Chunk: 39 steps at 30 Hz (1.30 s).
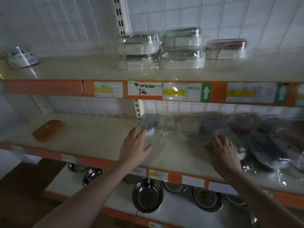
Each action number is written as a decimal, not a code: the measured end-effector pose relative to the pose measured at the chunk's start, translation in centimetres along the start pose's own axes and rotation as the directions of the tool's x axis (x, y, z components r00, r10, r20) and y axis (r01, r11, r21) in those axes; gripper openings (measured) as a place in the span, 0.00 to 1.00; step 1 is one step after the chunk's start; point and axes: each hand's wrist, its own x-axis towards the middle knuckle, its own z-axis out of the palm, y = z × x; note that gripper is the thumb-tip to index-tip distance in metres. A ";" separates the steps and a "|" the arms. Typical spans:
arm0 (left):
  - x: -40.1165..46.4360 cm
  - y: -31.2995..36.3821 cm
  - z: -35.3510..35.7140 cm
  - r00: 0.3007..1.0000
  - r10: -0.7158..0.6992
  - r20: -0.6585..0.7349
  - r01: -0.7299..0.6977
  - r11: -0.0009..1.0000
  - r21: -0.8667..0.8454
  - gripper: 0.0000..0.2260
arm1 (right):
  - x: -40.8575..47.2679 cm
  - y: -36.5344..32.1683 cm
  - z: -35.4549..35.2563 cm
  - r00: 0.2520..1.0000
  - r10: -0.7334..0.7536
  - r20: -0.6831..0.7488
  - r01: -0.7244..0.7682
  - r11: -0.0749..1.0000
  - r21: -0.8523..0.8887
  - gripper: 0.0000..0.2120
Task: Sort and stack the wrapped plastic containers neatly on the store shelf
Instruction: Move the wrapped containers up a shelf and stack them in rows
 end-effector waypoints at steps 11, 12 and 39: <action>10.8 -4.0 10.9 0.999 0.024 0.031 -0.025 0.998 0.051 0.31 | 4.4 3.5 6.8 0.980 0.034 -0.198 -0.057 0.992 -0.110 0.14; 11.4 -4.2 11.4 0.999 0.023 0.039 -0.025 0.998 0.057 0.32 | 4.5 3.7 6.8 0.977 0.042 -0.210 -0.068 0.991 -0.117 0.13; 2.7 -2.0 10.9 0.997 -0.071 -0.023 0.071 0.997 0.011 0.17 | 2.4 5.8 4.3 0.992 0.059 -0.108 -0.072 0.990 -0.123 0.14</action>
